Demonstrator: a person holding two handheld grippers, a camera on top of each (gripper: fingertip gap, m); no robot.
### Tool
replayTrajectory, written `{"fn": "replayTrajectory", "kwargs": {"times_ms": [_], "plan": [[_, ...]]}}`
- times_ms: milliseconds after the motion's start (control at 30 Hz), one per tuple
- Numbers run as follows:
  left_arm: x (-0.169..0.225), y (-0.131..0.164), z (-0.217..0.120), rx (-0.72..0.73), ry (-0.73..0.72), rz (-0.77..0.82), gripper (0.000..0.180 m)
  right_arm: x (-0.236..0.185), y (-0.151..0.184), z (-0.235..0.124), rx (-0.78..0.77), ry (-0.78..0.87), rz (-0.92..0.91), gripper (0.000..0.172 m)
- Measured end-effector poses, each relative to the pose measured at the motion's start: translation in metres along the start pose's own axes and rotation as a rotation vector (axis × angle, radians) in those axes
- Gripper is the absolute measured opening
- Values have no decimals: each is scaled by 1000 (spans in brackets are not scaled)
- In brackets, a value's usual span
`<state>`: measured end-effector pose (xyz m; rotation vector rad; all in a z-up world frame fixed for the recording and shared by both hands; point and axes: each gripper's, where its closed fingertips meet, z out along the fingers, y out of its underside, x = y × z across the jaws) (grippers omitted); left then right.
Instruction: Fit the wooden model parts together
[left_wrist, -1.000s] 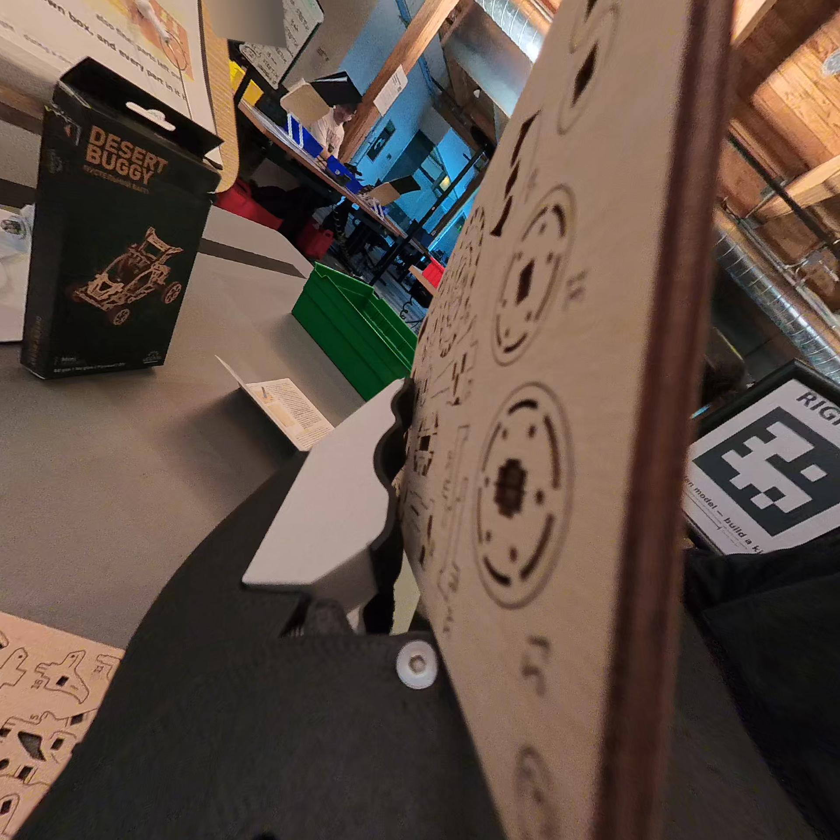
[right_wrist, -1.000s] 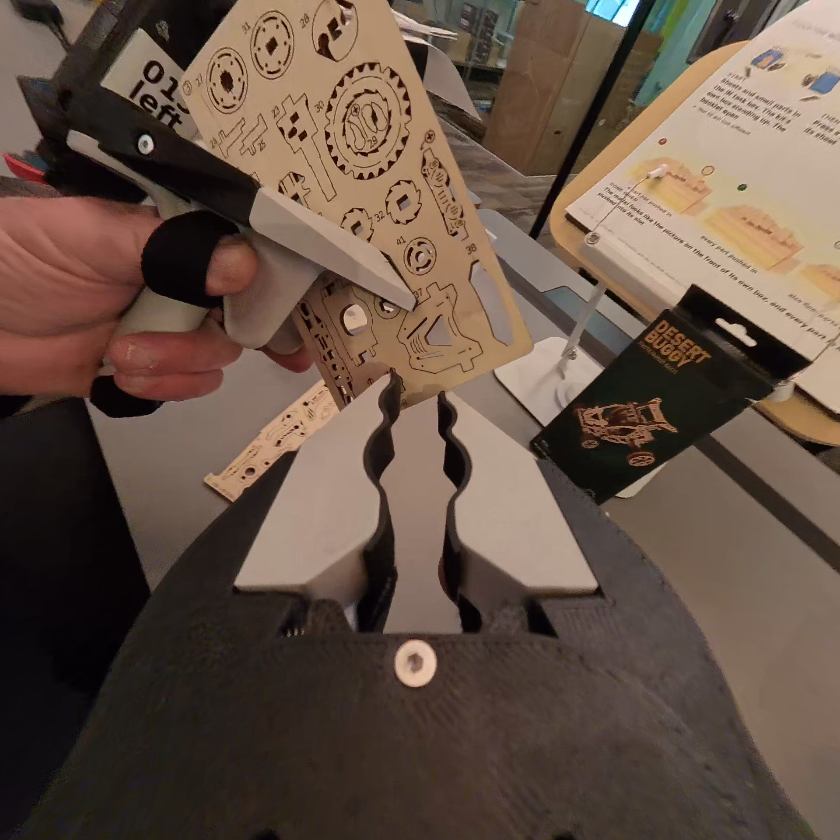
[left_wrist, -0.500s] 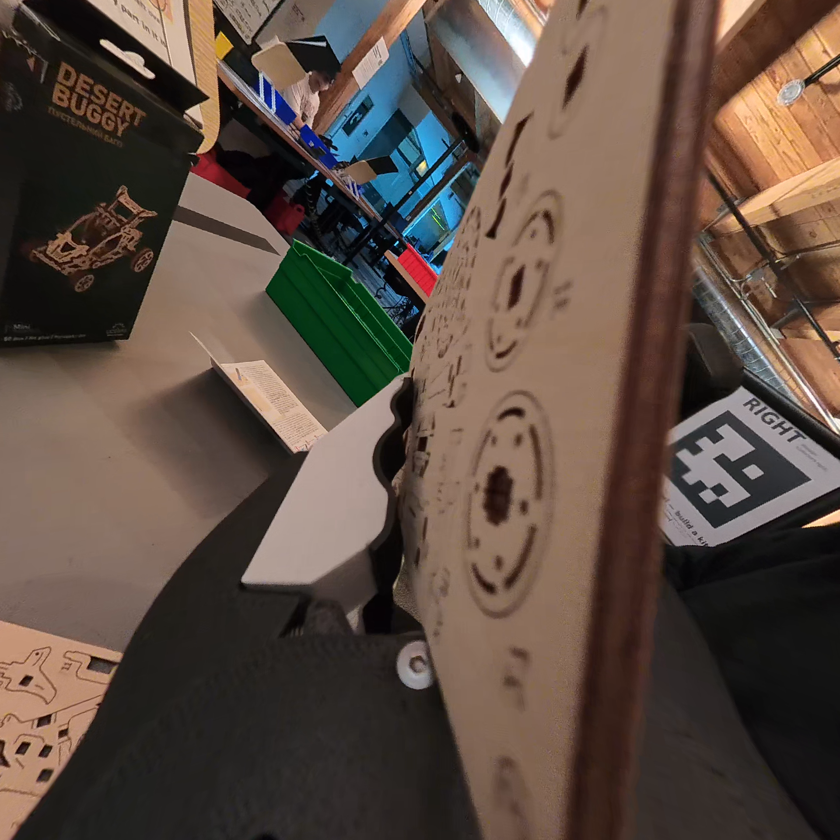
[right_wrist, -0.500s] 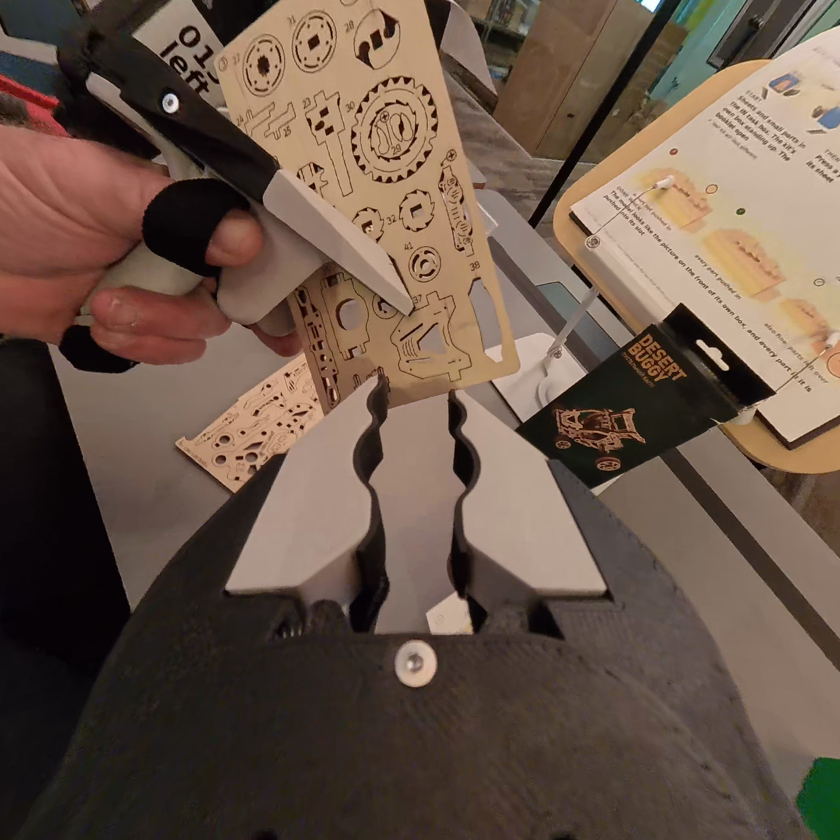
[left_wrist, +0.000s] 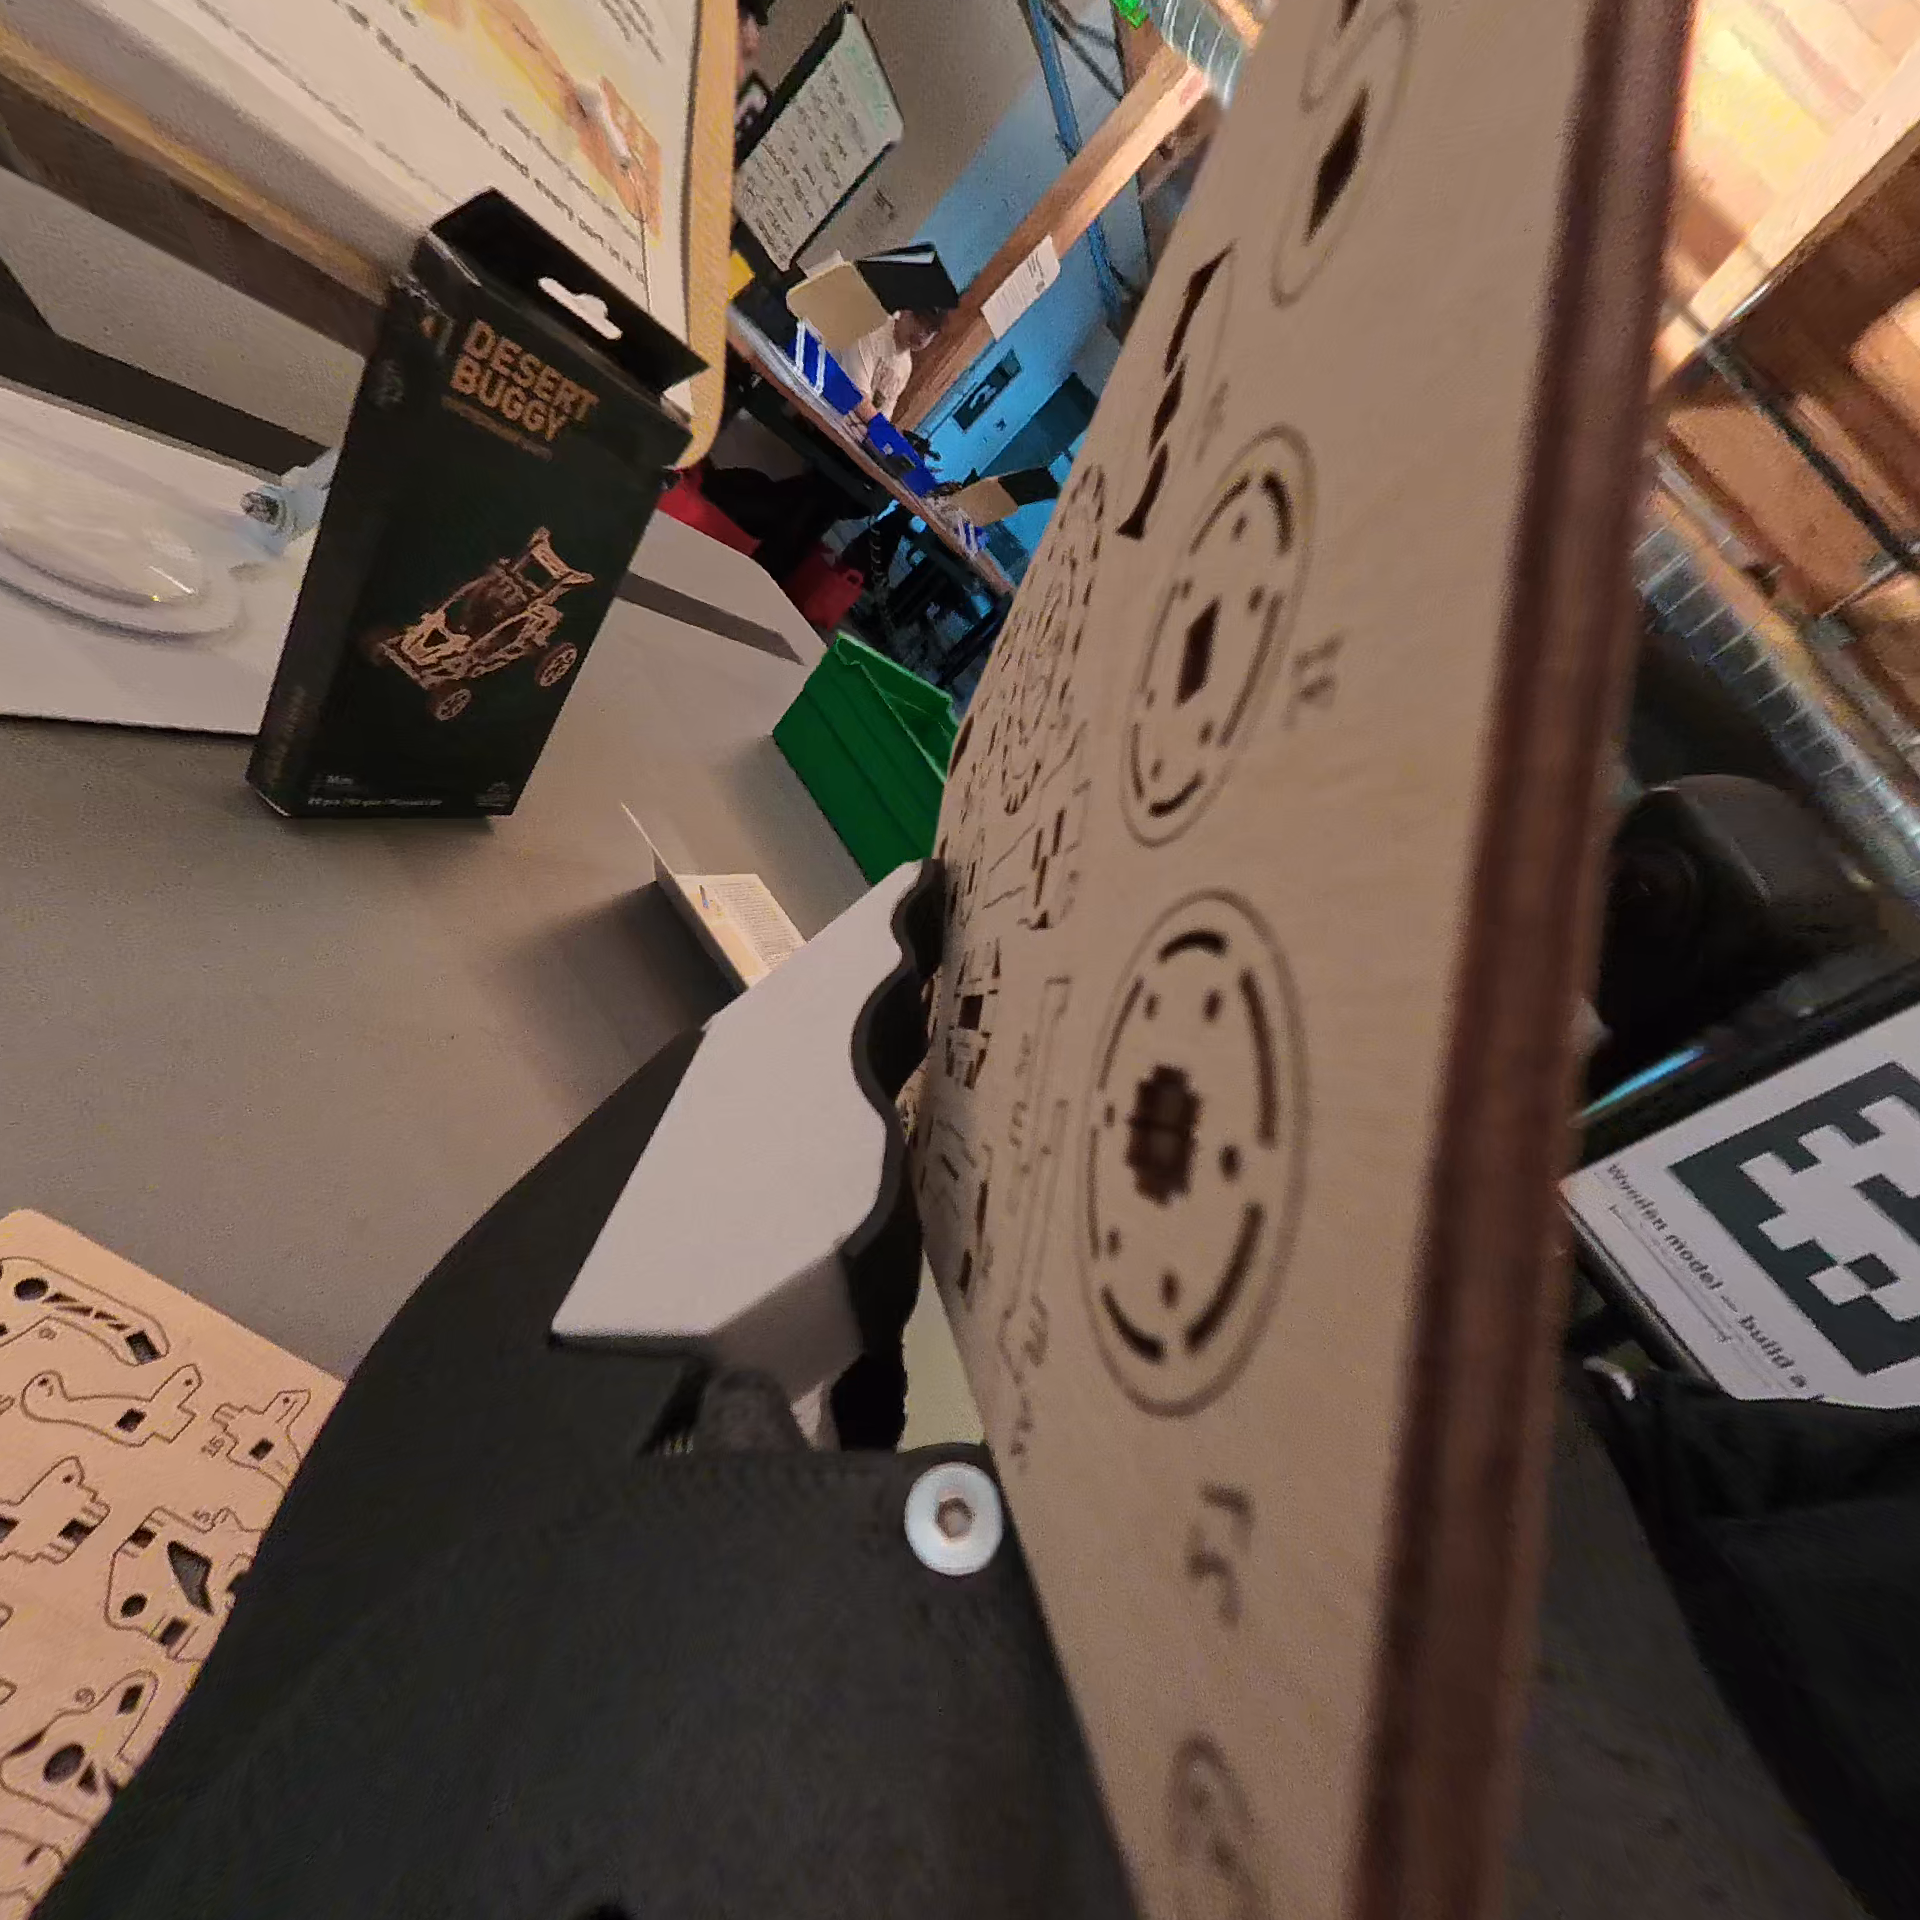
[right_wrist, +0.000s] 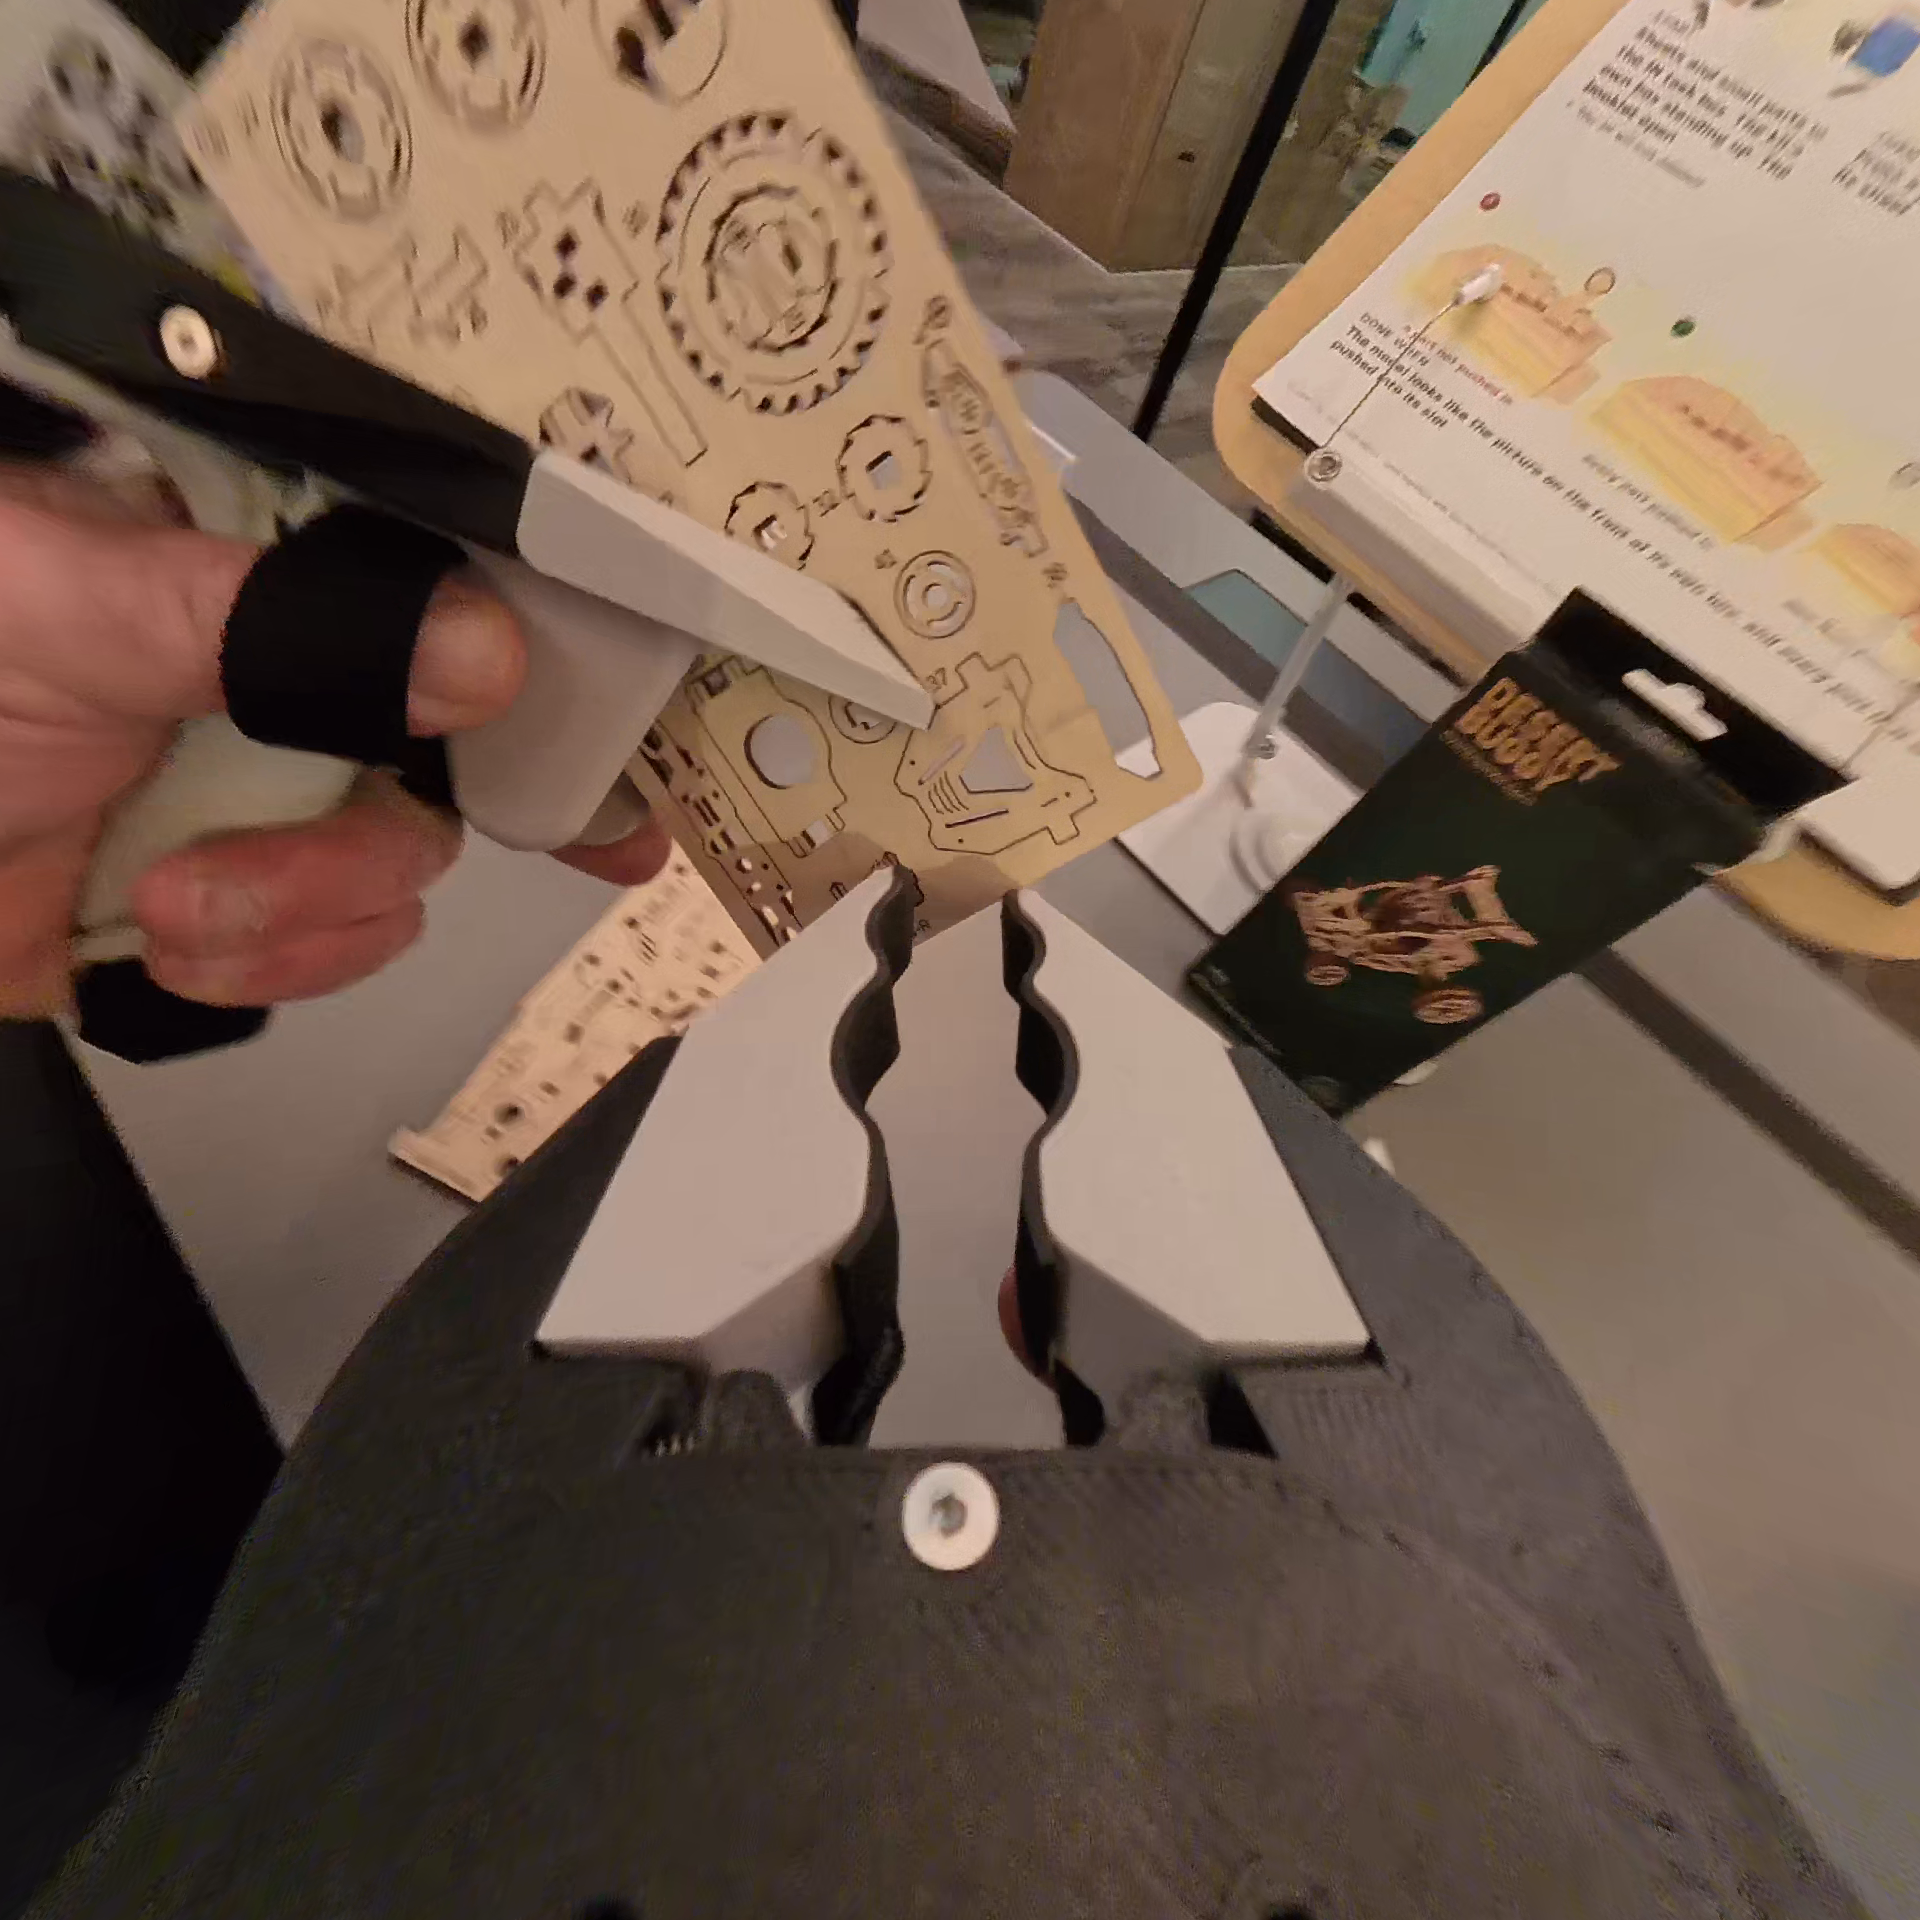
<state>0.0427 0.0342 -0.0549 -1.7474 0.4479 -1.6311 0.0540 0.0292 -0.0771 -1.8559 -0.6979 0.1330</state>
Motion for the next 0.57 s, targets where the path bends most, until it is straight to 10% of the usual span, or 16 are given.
{"fn": "replayTrajectory", "kwargs": {"times_ms": [33,567], "plan": [[-1,-2,-2,11,20,-27,3,-1,-2,1,31,-35,48,15],[43,-6,-8,-160,339,-79,8,-16,-26,-30,240,-453,349,10]]}}
